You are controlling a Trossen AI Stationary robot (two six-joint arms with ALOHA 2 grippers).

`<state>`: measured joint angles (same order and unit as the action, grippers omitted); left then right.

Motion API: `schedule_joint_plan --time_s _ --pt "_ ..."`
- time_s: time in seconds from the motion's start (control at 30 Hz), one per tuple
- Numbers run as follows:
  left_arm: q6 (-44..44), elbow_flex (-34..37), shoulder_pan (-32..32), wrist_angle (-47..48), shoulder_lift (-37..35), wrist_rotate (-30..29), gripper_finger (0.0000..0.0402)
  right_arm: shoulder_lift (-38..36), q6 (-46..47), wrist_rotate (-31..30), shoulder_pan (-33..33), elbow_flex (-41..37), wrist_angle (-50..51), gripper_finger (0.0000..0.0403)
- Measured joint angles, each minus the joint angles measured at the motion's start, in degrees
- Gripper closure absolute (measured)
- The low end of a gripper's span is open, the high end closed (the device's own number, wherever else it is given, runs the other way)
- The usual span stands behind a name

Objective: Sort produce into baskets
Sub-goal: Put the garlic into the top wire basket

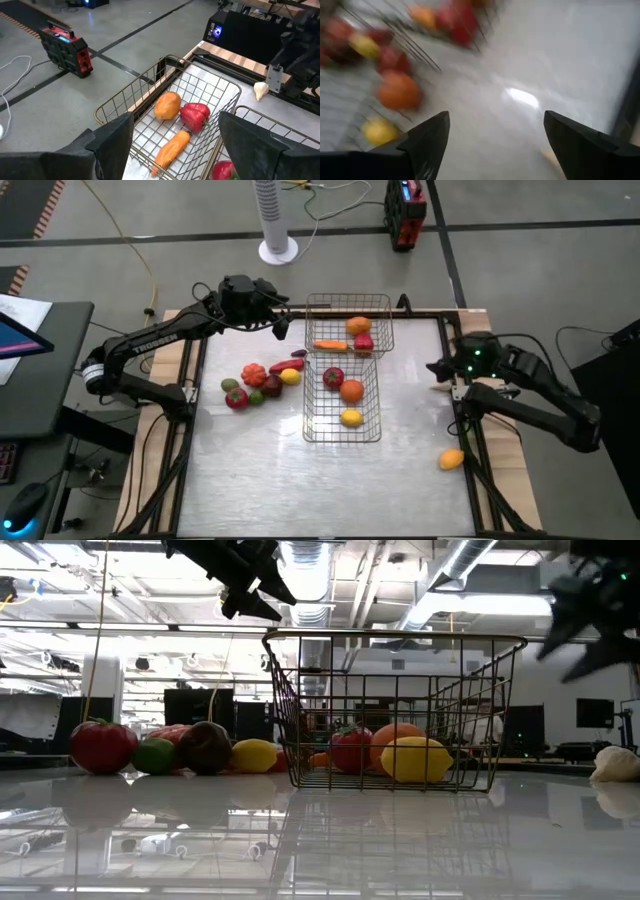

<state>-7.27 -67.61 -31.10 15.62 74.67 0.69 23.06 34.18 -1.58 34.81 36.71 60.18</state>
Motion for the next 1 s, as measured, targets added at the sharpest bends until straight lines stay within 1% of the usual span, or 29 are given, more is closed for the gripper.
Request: schedule_joint_plan --time_s 0.07,0.17,0.3,0.53,0.6,0.7,0.73,1.0 --pt "0.0 0.0 0.0 0.0 0.0 0.0 0.0123 1.4 -2.1 0.4 0.0 -0.1 3.5 0.0057" --pt "0.0 0.0 0.0 -0.1 0.0 0.0 0.0123 4.1 -5.4 1.2 0.0 0.6 4.1 0.0069" --pt "0.1 0.0 0.0 -0.1 0.0 0.0 0.0123 9.6 -11.1 2.7 0.0 0.6 5.6 0.0082" --pt "0.1 0.0 0.0 -0.1 0.0 0.0 0.0123 20.7 -17.1 12.1 -0.3 0.9 6.1 0.0085" --pt "0.0 0.0 0.0 -0.1 0.0 0.0 0.0123 23.7 -18.4 11.3 -0.8 1.8 7.4 0.0085" --pt "0.0 0.0 0.0 -0.1 0.0 0.0 0.0123 27.5 -20.5 7.0 -1.5 2.9 10.1 0.0085" --pt "0.0 0.0 0.0 -0.1 0.0 0.0 0.0123 28.6 -20.6 6.4 -1.5 3.2 10.4 0.0085" --pt "0.0 0.0 0.0 0.0 0.0 0.1 0.0123 35.8 -22.2 6.1 -1.5 6.1 11.7 0.0085"
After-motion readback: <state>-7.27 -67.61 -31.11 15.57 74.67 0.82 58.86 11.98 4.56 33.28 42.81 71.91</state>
